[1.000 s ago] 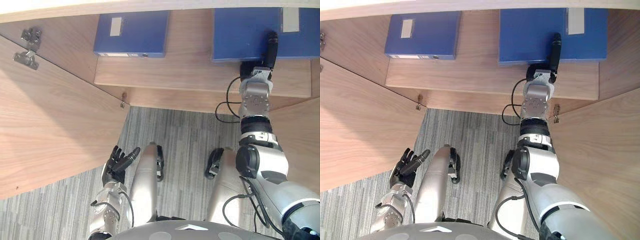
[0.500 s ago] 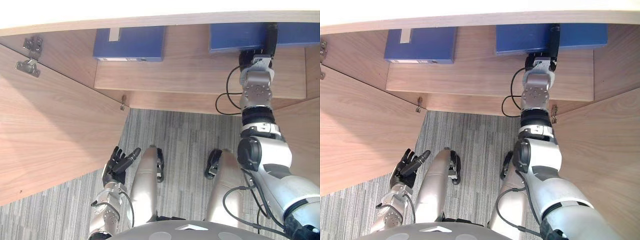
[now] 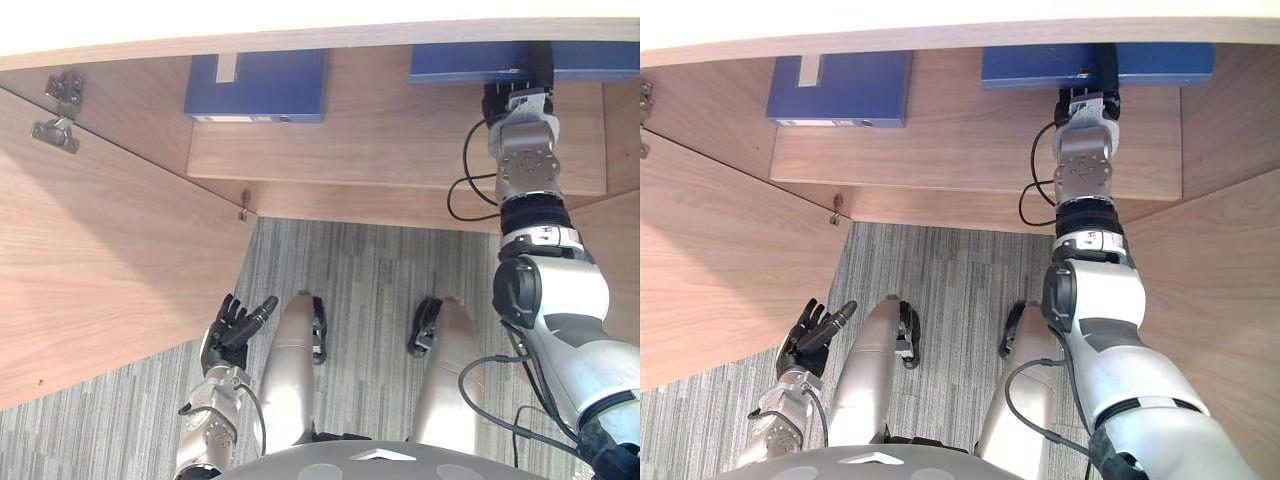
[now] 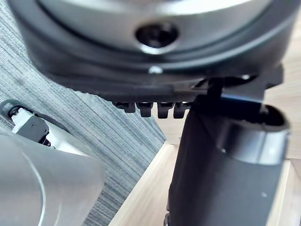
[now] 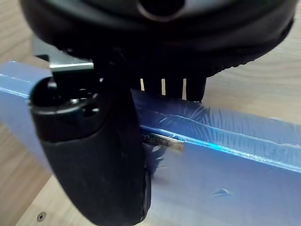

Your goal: Walk over to the cabinet, pick up the folder, carry it to the office cabinet, place the folder inside the office cabinet, then close the office cabinet door

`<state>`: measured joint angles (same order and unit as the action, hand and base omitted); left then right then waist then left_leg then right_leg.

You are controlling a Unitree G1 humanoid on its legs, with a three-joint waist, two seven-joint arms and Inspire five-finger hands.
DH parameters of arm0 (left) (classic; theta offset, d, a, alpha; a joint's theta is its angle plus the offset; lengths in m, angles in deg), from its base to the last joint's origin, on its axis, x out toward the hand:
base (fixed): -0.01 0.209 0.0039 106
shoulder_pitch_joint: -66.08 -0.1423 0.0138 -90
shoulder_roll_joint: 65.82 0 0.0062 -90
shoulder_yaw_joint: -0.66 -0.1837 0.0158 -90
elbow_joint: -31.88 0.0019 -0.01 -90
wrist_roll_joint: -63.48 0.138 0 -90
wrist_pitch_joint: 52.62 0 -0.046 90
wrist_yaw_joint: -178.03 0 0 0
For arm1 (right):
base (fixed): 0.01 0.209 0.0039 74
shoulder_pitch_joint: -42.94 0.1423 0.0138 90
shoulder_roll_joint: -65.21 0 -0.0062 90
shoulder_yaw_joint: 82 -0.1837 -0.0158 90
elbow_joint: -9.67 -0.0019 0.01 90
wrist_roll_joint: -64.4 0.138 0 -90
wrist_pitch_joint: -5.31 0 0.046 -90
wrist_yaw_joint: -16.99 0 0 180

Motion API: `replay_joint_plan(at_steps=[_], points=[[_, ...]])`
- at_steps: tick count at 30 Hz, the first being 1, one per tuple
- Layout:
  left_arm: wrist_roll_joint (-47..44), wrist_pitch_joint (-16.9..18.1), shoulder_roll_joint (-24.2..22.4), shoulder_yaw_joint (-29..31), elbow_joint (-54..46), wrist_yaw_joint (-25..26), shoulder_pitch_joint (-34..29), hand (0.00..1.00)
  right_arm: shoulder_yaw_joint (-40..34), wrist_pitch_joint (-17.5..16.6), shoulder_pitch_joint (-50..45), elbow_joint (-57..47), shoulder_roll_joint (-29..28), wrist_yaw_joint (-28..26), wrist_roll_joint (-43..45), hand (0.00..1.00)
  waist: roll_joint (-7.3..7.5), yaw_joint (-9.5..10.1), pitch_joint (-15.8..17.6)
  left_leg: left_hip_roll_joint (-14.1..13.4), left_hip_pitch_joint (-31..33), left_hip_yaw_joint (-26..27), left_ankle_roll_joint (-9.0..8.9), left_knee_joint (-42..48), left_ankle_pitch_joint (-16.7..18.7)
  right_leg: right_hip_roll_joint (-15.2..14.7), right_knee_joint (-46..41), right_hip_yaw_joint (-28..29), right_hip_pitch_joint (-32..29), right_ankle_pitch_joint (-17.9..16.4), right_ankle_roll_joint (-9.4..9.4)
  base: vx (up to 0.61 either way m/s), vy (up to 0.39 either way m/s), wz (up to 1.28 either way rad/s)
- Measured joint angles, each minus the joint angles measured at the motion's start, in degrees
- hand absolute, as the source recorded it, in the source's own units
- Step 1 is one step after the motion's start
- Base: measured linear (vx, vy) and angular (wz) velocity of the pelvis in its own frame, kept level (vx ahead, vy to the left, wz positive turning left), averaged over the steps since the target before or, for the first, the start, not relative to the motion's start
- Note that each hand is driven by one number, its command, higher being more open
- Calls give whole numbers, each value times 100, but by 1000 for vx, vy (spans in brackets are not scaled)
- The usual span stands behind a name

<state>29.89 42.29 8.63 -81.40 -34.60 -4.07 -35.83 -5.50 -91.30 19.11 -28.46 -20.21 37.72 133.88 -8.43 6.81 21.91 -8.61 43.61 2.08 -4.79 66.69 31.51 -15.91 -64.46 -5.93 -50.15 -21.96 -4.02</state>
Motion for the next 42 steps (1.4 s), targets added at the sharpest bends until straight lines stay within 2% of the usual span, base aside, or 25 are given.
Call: replay_joint_plan(at_steps=[1, 2, 26, 34, 42], points=[[0, 0, 0, 0, 0, -1, 0, 100, 20, 3, 6, 1, 1, 0, -7, 0, 0, -4, 0, -1, 3, 0, -1, 3, 0, 0, -5, 1, -6, 0, 0, 0, 0, 0], [0, 0, 0, 0, -1, -7, 0, 100, 75, 5, 24, 1, 2, 0, -77, 100, 0, -14, 0, -2, 12, 0, -1, 12, -1, 1, -20, 6, -20, 0, 1, 0, 0, 0], [1, -5, 5, 218, -79, -95, 2, 100, 329, 229, 242, 50, -35, -61, -174, 100, -4, -51, 2, -52, 149, -29, -11, 210, -14, 53, -156, 34, -140, 20, 38, -3, 0, 0], [3, -8, 3, 222, -78, -94, 11, 100, 218, 222, 192, 48, -481, -269, -365, 100, -4, -66, 2, -108, -8, 56, -26, 205, -6, 129, -194, 137, -98, 28, 53, -9, -9, -7], [3, -9, 13, 218, -45, -106, 19, 100, 47, 204, -579, -11, -956, -416, -392, 100, -4, -57, 2, -195, -206, 102, -69, 199, 50, 213, -170, 166, 57, 21, 53, -16, 1, -6]])
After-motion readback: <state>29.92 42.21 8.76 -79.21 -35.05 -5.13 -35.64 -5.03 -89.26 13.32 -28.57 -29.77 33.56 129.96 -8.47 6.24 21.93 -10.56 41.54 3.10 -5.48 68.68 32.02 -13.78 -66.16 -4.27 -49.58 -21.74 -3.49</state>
